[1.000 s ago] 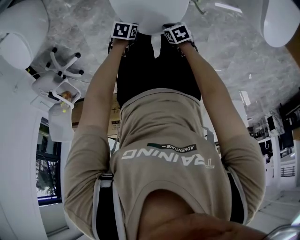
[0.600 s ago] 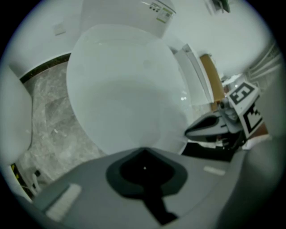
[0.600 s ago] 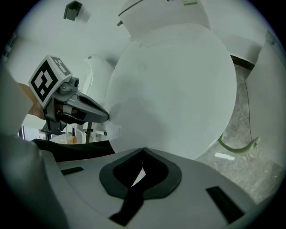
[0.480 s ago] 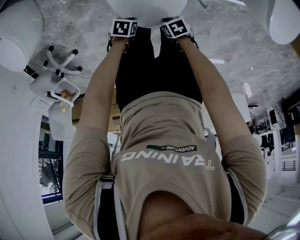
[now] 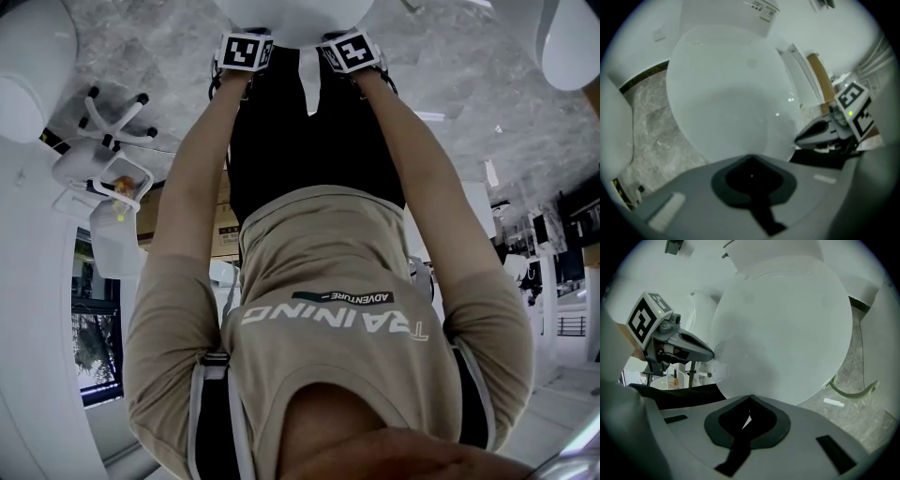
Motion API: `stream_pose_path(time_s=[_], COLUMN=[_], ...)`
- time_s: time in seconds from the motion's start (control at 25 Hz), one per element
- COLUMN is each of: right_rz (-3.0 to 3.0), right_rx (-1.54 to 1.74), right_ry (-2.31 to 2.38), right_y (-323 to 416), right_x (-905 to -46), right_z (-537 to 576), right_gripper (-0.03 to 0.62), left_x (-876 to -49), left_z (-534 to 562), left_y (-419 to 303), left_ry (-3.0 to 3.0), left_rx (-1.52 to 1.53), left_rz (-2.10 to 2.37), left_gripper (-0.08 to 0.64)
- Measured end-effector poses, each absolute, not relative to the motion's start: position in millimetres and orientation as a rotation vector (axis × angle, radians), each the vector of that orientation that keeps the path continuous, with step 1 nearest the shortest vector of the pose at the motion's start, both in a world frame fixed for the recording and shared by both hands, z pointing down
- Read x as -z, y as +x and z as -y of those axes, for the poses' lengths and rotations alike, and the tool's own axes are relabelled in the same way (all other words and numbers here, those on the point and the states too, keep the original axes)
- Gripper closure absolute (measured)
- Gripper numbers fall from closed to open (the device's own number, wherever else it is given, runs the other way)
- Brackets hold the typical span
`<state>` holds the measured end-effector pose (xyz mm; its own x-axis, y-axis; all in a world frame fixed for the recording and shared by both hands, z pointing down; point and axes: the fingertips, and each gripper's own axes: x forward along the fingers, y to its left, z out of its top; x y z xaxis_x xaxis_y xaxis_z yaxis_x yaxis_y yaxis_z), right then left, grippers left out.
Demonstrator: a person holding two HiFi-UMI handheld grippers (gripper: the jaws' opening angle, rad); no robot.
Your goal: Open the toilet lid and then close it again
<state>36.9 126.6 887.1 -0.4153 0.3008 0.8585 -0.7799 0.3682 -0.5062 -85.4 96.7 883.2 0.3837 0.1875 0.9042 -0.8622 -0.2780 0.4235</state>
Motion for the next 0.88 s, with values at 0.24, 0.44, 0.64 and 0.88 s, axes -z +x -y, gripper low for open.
stream_pose_path(time_s=[0.24, 0.44, 0.64, 0.88], right_rz=[1.607, 1.663, 1.676, 1.668], right_rx=[-1.287, -1.281, -1.249, -1.262], right_ry=[0.430, 0.409, 0.405, 0.440], right_y=[33, 31, 42, 63], right_x=[-881, -868, -852, -821], right_z=[-125, -117, -109, -93], right_gripper=[0.578, 0.578, 0.578, 0.578], left_x=[-883, -881, -860, -816], left_z=[-96, -98, -96, -82], left_y=[-86, -85, -79, -79], left_ry=[1.516, 1.523, 1.555, 1.586], left_rx=[-1.158, -1.194, -1.190, -1.183], left_rz=[0.620, 0.624, 0.616, 0.649], left_gripper=[0.555, 0.555, 0.555, 0.555])
